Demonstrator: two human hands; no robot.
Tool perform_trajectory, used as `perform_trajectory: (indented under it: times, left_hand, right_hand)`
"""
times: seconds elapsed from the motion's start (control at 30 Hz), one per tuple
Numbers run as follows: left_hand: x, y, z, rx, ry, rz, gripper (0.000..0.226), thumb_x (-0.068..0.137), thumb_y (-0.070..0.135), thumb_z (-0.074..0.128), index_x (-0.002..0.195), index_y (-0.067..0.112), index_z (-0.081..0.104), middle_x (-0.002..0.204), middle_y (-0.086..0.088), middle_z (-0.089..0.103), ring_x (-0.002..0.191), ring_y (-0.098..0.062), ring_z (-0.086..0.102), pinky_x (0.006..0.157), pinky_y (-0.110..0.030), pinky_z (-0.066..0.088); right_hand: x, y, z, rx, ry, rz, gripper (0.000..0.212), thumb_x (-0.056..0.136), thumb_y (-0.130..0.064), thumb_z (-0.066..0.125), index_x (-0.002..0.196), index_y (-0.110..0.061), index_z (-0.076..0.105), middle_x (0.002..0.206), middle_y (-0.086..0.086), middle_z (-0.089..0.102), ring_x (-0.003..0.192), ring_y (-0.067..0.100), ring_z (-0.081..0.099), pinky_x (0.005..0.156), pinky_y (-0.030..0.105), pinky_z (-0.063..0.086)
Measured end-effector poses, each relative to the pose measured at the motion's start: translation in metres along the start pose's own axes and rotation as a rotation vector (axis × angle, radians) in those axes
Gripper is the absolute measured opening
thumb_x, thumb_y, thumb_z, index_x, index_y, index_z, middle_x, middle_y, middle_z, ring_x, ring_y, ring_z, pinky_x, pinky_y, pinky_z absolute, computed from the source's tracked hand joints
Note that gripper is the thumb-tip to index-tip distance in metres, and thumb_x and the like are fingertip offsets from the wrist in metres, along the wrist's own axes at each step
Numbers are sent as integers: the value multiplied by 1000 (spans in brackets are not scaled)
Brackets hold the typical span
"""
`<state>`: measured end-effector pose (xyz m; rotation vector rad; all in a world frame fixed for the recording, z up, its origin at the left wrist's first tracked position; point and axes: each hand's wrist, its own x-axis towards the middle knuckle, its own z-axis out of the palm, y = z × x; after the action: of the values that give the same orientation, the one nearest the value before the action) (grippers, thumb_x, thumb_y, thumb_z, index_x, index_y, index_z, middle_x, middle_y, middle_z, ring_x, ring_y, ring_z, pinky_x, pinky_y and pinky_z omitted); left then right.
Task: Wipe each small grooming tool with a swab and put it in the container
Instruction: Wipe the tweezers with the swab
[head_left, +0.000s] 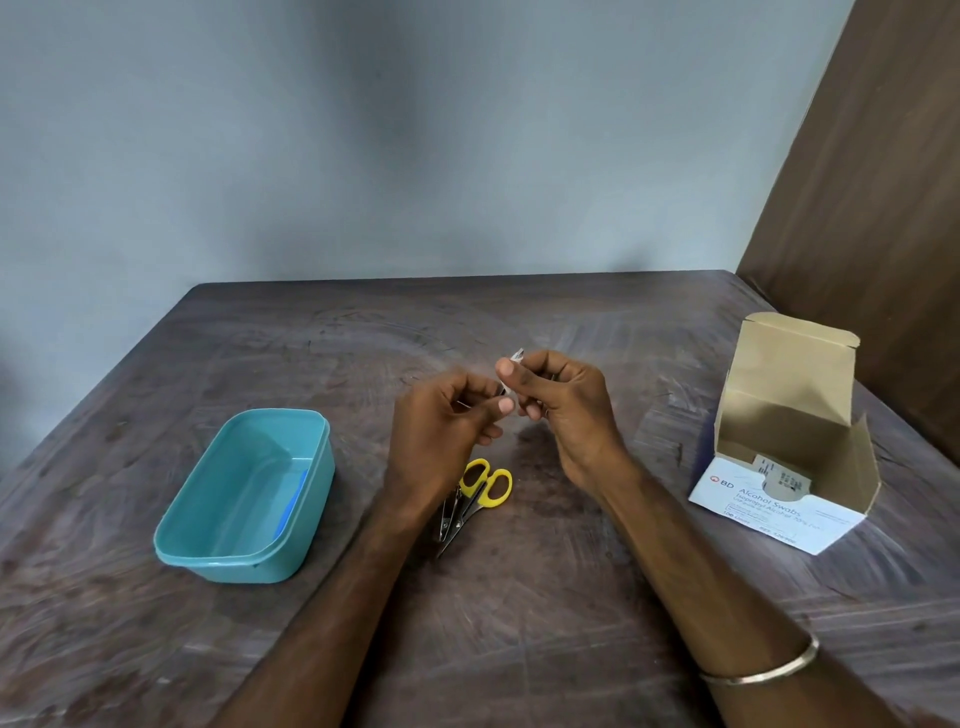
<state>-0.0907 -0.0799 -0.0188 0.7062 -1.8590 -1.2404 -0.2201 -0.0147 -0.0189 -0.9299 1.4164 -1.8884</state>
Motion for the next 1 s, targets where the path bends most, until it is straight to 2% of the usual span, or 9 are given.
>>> perform_trajectory:
  times: [0.13,0.27,0.37,0.5,0.63,0.73,0.8,0.87,1.0]
  left_hand:
    - [0,-3,0,43,7,26,5,87,6,71,91,6,74,75,-4,74,61,-16,71,61,-37,61]
    - [0,-7,2,164,12,123,9,90,4,65,89,9,72,73,-2,72,60,-13,70,62,-43,61]
    - [0,-8,2,193,0,154,15,94,3,59,86,10,70,69,-2,69,59,-13,69,60,-44,60]
    - [-1,-3,3,51,-29,44,18,95,-2,55,87,5,70,66,-6,67,58,-27,68,58,-44,59]
    - [1,3,-4,-165,-159,-103,22,96,-5,51,83,4,67,64,-6,62,52,-23,62,51,-32,54]
    - [1,7,-8,-255,-196,-178,16,96,0,54,89,-1,68,67,-11,63,53,-22,63,51,-29,55]
    - [2,6,-8,-243,-163,-159,12,94,4,60,98,-3,69,72,-14,70,59,-24,67,56,-30,57]
    - [2,4,-6,-189,-126,-106,18,88,8,70,104,1,69,77,-14,74,66,-28,72,61,-35,60]
    - [3,2,-6,-82,-92,-35,12,84,9,74,92,0,71,74,-11,75,64,-27,71,63,-37,59]
  right_hand:
    - [-1,0,1,-21,-26,-15,18,82,-21,80,69,-13,70,66,14,53,53,15,40,56,25,41]
    - [-2,-2,0,-33,-31,-26,18,83,-20,79,66,-19,71,63,6,57,55,16,41,55,25,40]
    - [-3,-3,1,-23,-35,-22,12,82,-19,79,72,-15,74,62,1,61,55,15,41,55,26,40]
    - [-4,-4,0,2,-53,-12,10,84,-14,77,74,-14,74,63,0,64,54,13,42,54,24,39]
    - [-2,-4,-1,31,-98,1,8,80,-22,78,76,-15,75,66,3,65,57,14,45,54,24,39]
    - [-2,-4,-1,40,-89,6,11,77,-26,78,75,-15,75,66,4,65,55,14,43,54,24,39]
    - [-2,-4,-1,40,-61,-7,13,75,-27,79,72,-16,74,68,7,63,54,14,42,52,24,38]
    - [-2,-2,-1,39,-39,-13,15,74,-29,81,71,-16,74,68,11,60,56,17,42,50,23,37]
    - [-1,0,0,27,-55,-3,19,75,-28,81,72,-11,73,67,7,65,57,22,43,49,23,37]
